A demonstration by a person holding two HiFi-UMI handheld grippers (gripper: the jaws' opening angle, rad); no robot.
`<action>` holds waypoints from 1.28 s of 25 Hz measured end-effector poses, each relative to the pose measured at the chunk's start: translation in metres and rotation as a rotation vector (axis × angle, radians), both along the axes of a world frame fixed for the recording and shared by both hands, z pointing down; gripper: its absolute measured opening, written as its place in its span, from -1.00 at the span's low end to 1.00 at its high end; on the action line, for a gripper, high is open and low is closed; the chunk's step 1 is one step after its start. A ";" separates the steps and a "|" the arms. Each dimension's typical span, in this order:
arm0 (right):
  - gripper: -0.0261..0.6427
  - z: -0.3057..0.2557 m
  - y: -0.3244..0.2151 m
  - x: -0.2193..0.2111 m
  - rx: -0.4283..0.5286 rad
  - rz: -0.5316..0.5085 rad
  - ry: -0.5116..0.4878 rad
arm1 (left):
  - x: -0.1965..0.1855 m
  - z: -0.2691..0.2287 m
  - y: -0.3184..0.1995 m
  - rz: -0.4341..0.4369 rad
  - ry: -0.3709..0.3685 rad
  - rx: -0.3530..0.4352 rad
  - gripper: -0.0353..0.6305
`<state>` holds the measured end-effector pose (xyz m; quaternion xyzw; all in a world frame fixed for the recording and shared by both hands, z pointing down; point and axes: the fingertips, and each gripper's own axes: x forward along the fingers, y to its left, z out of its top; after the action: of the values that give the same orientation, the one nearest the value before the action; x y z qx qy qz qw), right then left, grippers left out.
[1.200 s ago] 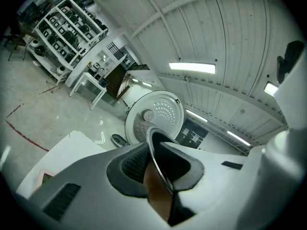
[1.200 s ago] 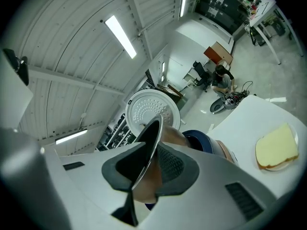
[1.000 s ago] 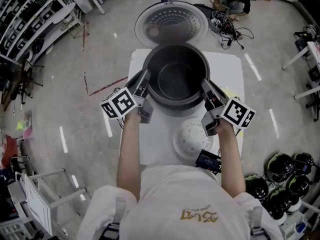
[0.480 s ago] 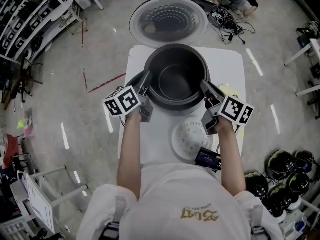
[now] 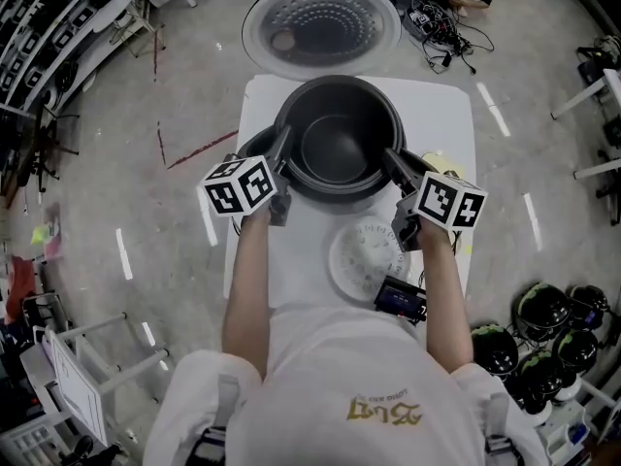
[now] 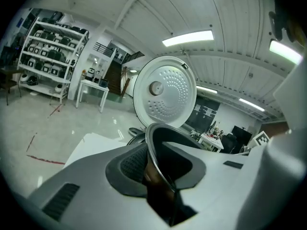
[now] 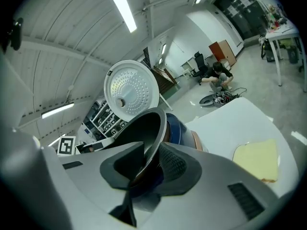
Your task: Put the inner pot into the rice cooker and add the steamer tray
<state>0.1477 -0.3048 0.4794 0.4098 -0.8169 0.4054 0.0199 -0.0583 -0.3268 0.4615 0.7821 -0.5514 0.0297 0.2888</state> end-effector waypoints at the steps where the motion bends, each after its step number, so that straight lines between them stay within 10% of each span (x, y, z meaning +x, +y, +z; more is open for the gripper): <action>1: -0.58 0.001 0.000 0.000 0.002 -0.005 0.013 | 0.001 0.000 0.000 0.002 -0.021 0.001 -0.57; 12: -0.55 0.004 0.000 -0.009 0.047 -0.051 0.161 | -0.006 0.027 0.003 -0.009 -0.174 -0.053 -0.52; 32: -0.42 -0.008 0.010 0.001 0.135 -0.005 0.268 | -0.017 0.013 0.011 -0.042 -0.161 0.030 -0.37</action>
<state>0.1484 -0.2947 0.4717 0.4585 -0.8335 0.2911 0.1021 -0.0752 -0.3157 0.4746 0.7696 -0.5896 0.0782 0.2325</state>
